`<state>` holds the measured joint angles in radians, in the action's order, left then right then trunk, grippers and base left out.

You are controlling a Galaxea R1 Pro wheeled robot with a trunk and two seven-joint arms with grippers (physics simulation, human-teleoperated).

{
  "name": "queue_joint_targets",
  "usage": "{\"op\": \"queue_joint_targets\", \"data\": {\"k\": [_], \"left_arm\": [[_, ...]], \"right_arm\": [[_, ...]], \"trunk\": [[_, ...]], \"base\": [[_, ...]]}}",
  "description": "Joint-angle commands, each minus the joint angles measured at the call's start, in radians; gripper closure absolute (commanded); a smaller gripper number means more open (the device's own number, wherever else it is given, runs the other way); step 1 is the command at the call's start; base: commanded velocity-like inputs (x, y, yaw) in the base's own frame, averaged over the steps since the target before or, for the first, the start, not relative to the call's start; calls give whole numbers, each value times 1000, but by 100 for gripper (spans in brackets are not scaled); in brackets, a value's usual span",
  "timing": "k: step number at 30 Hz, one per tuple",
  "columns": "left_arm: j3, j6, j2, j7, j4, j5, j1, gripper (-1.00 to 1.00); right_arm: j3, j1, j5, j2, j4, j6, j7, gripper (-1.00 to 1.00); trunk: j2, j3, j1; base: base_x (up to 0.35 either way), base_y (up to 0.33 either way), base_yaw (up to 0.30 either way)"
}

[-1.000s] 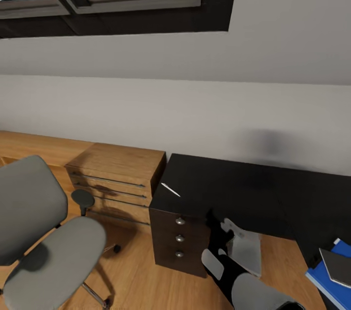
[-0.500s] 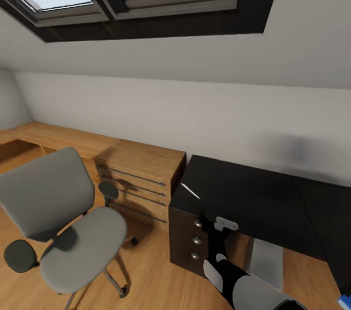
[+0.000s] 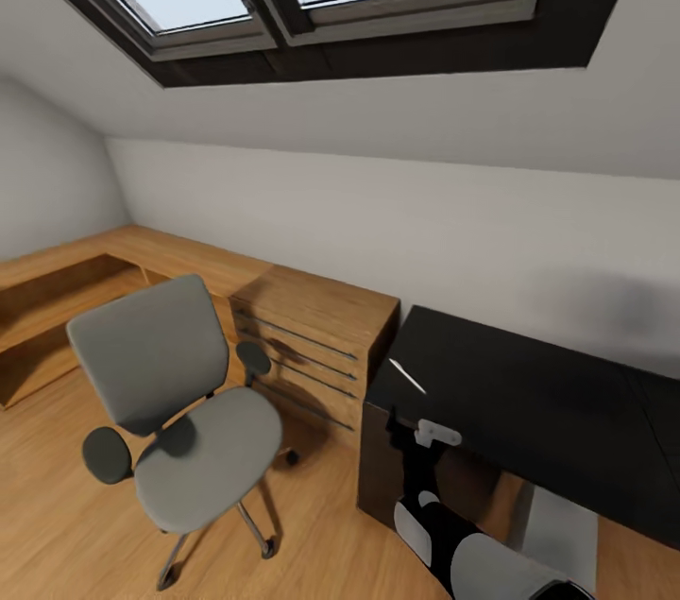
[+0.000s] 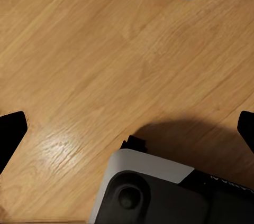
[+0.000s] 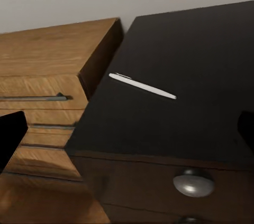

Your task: In the bedroom, organize the workspace by keeping the computer under the desk, ensuring the monitor is on the desk, placing the keyboard on the desk next to the monitor, placing the mouse on the desk next to the keyboard, moving the folder from the swivel chair onto the desk next to the mouse, stacking the notebook on top of the folder with the pen on top of the notebook, and positioning the swivel chair next to the desk.

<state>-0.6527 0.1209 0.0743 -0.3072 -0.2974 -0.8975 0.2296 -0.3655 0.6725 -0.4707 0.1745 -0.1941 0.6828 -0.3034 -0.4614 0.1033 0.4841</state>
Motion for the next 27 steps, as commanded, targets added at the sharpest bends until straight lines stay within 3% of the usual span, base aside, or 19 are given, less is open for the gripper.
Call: {"op": "queue_joint_targets", "data": {"k": [1, 5, 9, 10, 14, 18, 19, 22, 23, 24, 25, 27], "left_arm": [[-8, 3, 1, -6, -2, -9, 1, -100], [-8, 16, 1, -6, -2, -9, 1, -100], [-8, 66, 1, -7, -2, -10, 1, -100], [-8, 83, 1, -7, -2, -10, 1, -100], [-6, 90, 2, -7, -2, -9, 1, -100], [-4, 207, 2, -7, -3, -11, 1, -100], [-4, 236, 2, -7, -2, -12, 1, -100], [-4, 242, 2, -7, -2, -13, 1, -100], [-4, 242, 2, -7, -2, -13, 1, -100], [-4, 242, 2, -7, -2, -13, 1, -100], [-3, 242, 3, -7, -2, -14, 1, -100], [-3, 243, 3, -7, -2, -15, 1, -100]], "right_arm": [[-7, 1, -1, 0, 0, 0, -8, -100], [-11, 1, 11, 0, -19, 2, -2, -100], [-12, 1, 65, 0, -26, 8, 22, -100], [-10, 1, 97, 0, -28, 9, 40, -100], [-6, 1, 104, 0, -36, 0, 46, -100], [-2, 1, 103, 0, -45, -35, 49, -100], [-2, 1, 109, 0, -114, -222, 48, -100], [1, 1, 111, 0, -223, -479, 38, -100], [2, 2, 111, 0, -232, -502, 34, -100], [2, 5, 110, 0, -252, -556, 23, -100], [2, 10, 109, 0, -284, -663, 4, -100], [5, 11, 108, 0, -319, -744, -14, -100]], "trunk": [[5, -1, -3], [33, -13, -19], [61, -26, -34], [61, -26, -34], [61, -26, -34], [61, -26, -34], [61, -26, -34], [61, -26, -34], [61, -26, -34], [61, -26, -34], [61, -26, -34], [61, -26, -34]], "base": [[0, 0, 298], [0, 0, 215], [0, 0, 45], [0, 0, 8], [0, 0, 4], [0, 0, 0], [0, 0, 0], [0, 0, 0], [0, 0, 0], [0, 0, 0], [0, 0, 0], [0, 0, 0]]}}
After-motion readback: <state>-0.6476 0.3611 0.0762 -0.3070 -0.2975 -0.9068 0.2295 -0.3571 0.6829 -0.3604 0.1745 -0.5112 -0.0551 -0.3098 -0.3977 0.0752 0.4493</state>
